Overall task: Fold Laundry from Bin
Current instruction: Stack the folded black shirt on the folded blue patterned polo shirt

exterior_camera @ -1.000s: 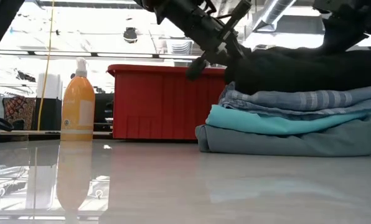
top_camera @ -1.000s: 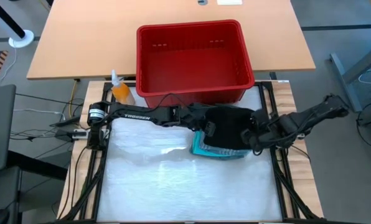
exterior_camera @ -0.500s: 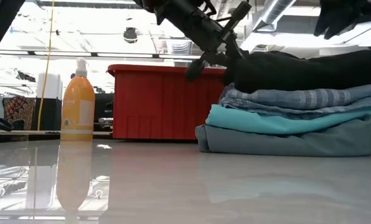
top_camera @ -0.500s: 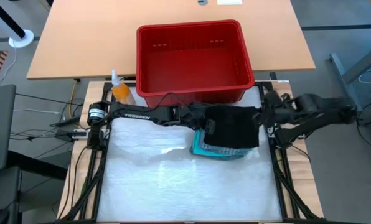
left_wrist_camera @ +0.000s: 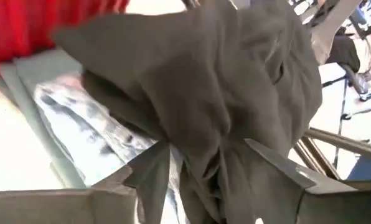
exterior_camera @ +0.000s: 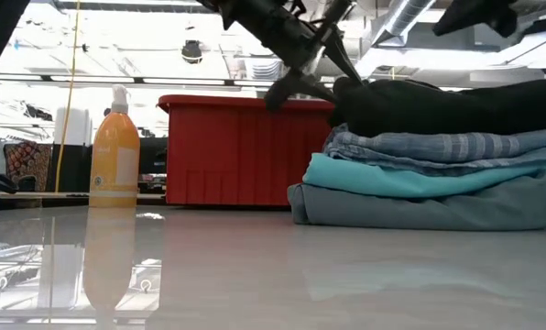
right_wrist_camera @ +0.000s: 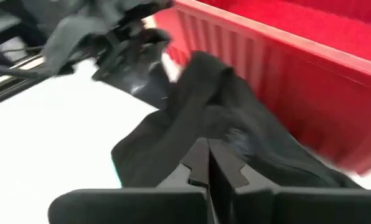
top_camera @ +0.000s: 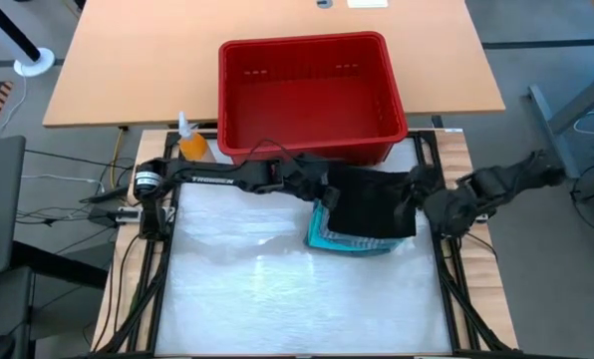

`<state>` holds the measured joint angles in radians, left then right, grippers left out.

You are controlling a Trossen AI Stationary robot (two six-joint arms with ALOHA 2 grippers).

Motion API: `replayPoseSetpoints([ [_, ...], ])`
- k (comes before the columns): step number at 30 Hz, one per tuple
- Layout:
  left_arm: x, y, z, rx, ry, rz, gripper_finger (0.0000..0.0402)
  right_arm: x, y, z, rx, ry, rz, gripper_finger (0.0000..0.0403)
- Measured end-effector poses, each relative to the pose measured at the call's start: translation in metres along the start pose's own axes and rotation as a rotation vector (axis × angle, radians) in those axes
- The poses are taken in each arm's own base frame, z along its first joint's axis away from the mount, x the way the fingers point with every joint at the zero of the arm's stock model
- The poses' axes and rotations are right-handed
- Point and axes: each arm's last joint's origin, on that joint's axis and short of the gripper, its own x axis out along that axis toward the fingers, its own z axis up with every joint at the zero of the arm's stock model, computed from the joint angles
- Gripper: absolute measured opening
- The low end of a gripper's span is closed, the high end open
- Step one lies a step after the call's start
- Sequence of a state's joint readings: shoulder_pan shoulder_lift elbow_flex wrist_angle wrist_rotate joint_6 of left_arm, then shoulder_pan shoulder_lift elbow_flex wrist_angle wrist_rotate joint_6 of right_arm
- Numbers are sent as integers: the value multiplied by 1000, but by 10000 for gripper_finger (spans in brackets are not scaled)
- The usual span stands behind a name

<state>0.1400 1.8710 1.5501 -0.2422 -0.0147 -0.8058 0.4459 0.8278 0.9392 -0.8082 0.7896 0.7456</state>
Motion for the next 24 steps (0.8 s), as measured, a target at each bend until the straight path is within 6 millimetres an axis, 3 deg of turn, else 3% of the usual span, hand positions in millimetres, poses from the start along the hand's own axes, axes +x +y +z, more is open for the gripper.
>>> replayPoseSetpoints([
  [4, -16, -6, 6, 48, -15, -10, 193, 23, 13, -24, -84, -73, -57, 20],
  [8, -38, -28, -8, 142, -48, 19, 192, 48, 17, -46, -125, -143, -170, 16],
  [15, -78, -65, -42, 268, -186, 156, 190, 83, 26, -54, -217, -176, -259, 17],
  [24, -95, -77, -84, 298, -91, 241, 189, 134, 19, -66, -266, -96, -420, 17],
])
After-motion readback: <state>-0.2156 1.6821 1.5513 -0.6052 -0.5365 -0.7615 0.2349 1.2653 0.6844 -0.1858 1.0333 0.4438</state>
